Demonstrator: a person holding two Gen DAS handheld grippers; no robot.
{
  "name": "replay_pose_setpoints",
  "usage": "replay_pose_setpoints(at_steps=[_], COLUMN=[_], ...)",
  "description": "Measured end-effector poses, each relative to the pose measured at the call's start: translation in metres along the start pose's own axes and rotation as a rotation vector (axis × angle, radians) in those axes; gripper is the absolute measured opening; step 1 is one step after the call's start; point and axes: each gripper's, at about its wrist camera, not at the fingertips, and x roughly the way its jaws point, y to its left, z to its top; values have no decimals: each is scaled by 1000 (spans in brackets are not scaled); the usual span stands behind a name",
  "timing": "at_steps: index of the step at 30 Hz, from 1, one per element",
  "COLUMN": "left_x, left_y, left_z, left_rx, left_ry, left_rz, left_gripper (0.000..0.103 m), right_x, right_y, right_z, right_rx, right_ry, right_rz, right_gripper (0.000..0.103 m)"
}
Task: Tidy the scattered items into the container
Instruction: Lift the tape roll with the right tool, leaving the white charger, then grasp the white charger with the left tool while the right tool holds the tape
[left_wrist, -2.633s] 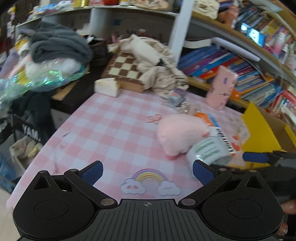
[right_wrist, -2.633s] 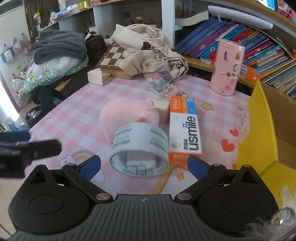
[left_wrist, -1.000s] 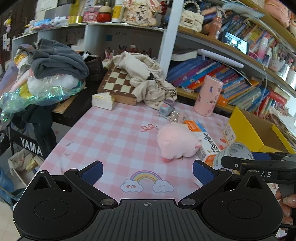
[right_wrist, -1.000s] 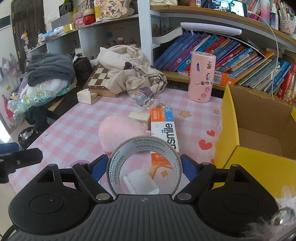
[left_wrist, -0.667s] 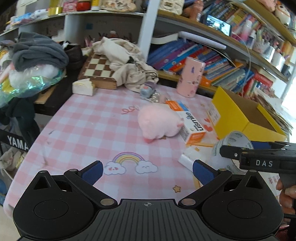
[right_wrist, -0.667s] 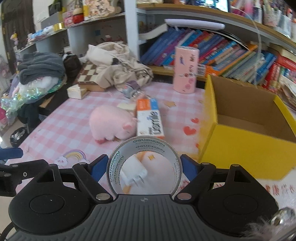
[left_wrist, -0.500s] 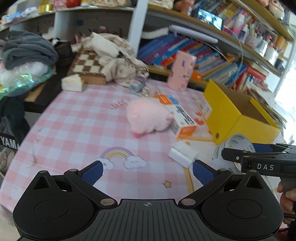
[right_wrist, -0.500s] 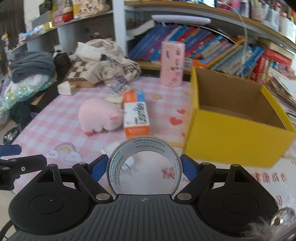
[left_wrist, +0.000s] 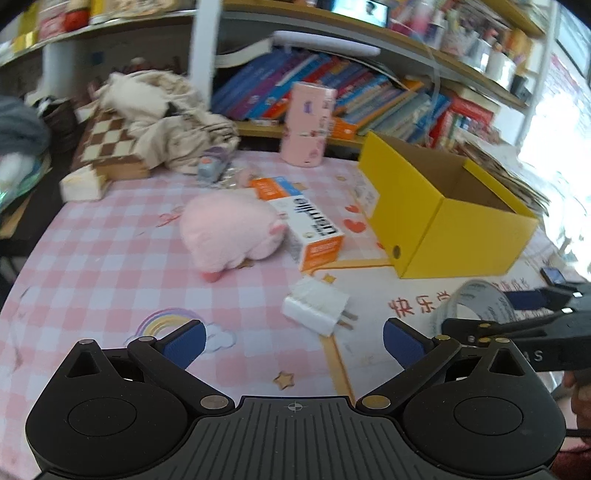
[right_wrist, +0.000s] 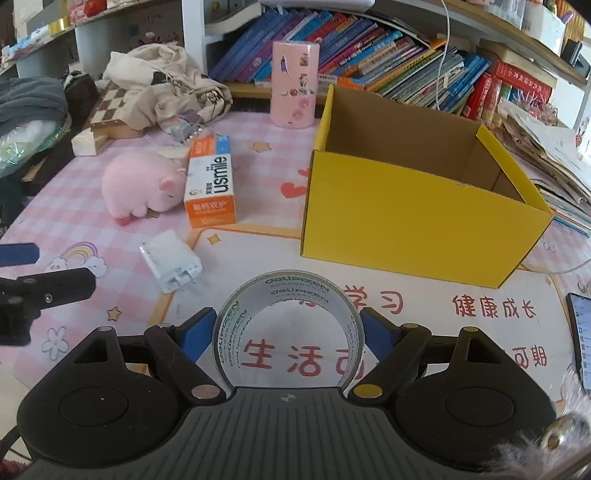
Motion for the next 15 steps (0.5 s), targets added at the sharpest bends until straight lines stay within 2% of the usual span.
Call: replay_pose_setpoints(at_steps=[6,10,11,15], left_x=[18,37,41,58], left_y=[-12,-18,-19,-20], left_z=[7,10,10,11], left_rx=[88,139,144,151], left_ry=[6,46,57,92], left_rz=[9,34,33,23], left_gripper=[97,87,82,74], right_x=[19,30,32,39], right_y=[-6,-7,-8,-9], right_z=[9,13,14,16], right_rx=[-15,-46,-53,-81], right_ry=[46,73,79,90], right_rz=[30,38,40,63], right_gripper=[83,83,83,83])
